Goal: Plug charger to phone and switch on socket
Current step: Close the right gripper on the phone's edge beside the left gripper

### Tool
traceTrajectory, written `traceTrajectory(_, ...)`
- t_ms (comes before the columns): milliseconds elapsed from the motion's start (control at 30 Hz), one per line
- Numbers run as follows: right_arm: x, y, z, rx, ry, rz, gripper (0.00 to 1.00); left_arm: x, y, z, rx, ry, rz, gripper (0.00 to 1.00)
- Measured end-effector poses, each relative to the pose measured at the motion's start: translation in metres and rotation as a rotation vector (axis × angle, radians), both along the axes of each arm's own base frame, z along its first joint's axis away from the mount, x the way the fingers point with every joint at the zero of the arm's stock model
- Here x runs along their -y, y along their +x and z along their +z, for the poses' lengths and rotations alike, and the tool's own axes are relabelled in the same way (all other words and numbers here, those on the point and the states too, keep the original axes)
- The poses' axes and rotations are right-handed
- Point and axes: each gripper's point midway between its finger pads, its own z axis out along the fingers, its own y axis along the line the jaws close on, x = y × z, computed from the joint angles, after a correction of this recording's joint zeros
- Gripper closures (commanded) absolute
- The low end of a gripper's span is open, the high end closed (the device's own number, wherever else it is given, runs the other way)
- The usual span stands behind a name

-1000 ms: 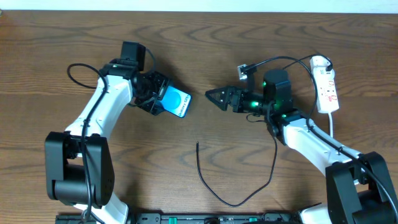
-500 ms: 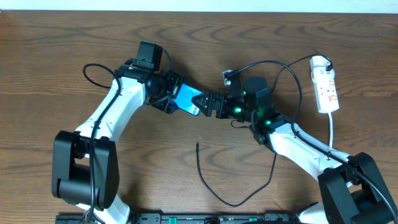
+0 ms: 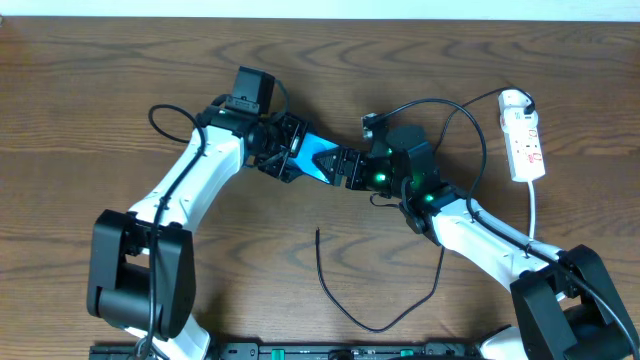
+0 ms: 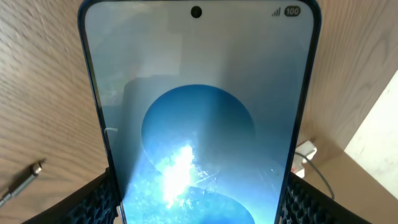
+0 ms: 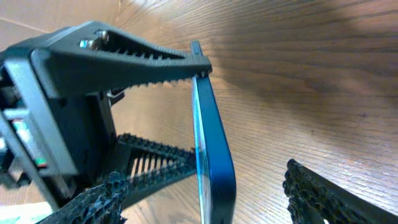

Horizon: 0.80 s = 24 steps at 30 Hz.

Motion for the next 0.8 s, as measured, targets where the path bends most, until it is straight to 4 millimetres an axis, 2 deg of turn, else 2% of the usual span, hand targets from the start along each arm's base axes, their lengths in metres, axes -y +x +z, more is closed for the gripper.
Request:
traceTrajectory(233, 0.003, 0.003, -0.002, -0.001, -0.011, -0.027, 0.3, 0.016, -0.005, 0.003, 0.0, -0.024, -0.024, 0.93)
traceTrajectory(333, 0.003, 0.004, -0.002, -0.003, -0.012, -0.033, 0.35, 0.024, -0.003, 0.006, 0.019, -0.041, -0.035, 0.93)
traceTrajectory(367, 0.004, 0.004, -0.003, -0.005, -0.014, -0.035, 0.4, 0.026, -0.004, 0.007, 0.016, -0.045, -0.036, 0.93)
traceTrajectory(500, 0.007, 0.003, -0.008, -0.023, -0.031, -0.049, 0.51, 0.03, -0.006, 0.007, 0.008, -0.051, -0.035, 0.93)
traceTrajectory(633, 0.008, 0.004, -0.009, -0.023, -0.037, -0.058, 0.53, 0.031, -0.007, 0.007, 0.003, -0.054, -0.032, 0.93)
traceTrajectory(800, 0.009, 0.006, -0.009, -0.022, -0.041, -0.067, 0.66, 0.033, -0.008, 0.008, -0.006, -0.069, -0.033, 0.93)
